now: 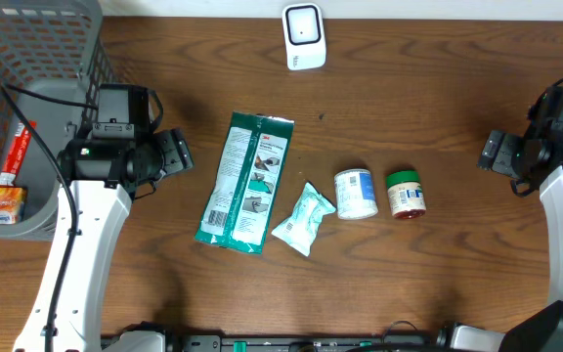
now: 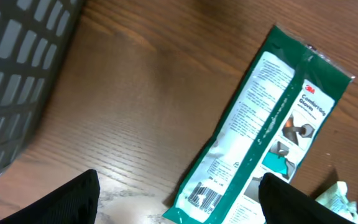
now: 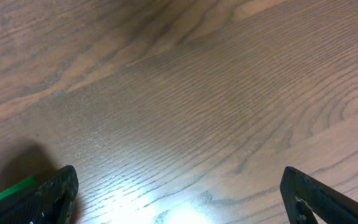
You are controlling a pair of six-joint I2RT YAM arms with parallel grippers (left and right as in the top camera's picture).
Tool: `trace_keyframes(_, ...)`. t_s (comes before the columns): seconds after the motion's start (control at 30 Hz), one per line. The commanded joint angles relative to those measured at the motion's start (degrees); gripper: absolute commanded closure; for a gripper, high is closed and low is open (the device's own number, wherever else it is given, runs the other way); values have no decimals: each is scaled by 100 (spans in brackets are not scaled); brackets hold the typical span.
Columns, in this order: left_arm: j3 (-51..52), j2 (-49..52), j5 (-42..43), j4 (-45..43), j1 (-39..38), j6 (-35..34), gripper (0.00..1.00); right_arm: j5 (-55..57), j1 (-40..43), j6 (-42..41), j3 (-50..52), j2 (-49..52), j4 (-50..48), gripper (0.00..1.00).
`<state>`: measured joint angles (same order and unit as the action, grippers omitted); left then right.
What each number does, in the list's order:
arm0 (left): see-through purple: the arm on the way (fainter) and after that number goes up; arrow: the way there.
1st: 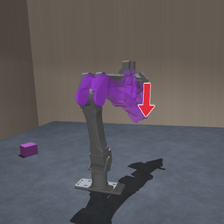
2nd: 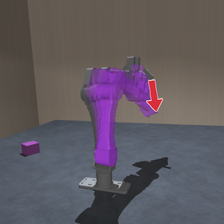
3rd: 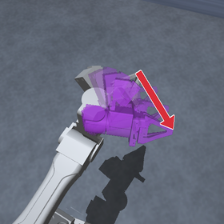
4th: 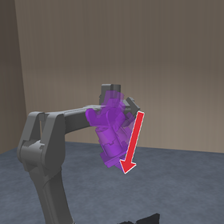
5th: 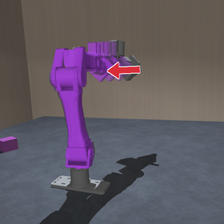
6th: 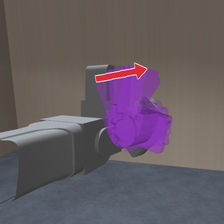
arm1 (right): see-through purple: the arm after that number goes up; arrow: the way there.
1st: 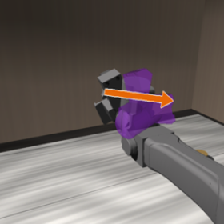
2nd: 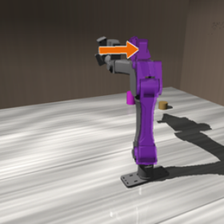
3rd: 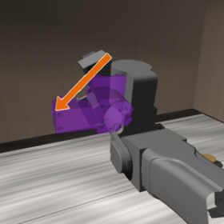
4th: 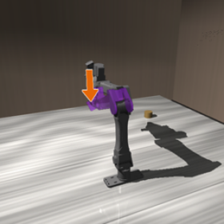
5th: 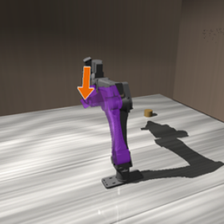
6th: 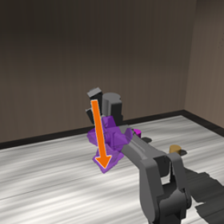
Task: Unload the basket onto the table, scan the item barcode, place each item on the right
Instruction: 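Retract the left gripper back into the basket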
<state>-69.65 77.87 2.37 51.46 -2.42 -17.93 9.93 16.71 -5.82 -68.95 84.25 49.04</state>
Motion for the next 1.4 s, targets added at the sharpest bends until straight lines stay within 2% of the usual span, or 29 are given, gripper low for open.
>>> trace_keyframes(0.0,-109,44,-199,81,61,136,20,50,22,33,-66,-28,9,1)
trace_keyframes(0.17,-136,70,-142,101,404,155,20,50,22,33,-66,-28,9,1)
trace_keyframes(0.3,-455,118,734,236,922,341,20,50,22,33,-66,-28,9,1)
trace_keyframes(0.4,-1246,385,1224,678,1375,483,20,50,22,33,-66,-28,9,1)
trace_keyframes(0.5,-1967,562,1222,831,1541,483,20,50,22,33,-66,-28,9,1)
trace_keyframes(0.63,-2424,540,1222,435,1558,474,20,50,22,33,-66,-28,9,1)
trace_keyframes(0.9,-2787,533,1217,-334,1591,262,20,50,22,33,-66,-28,9,1)
trace_keyframes(1.27,-2986,474,1193,-267,1591,269,20,50,22,33,-66,-28,9,1)
trace_keyframes(1.37,-2986,474,940,-81,1591,267,20,50,22,33,-66,-28,9,1)
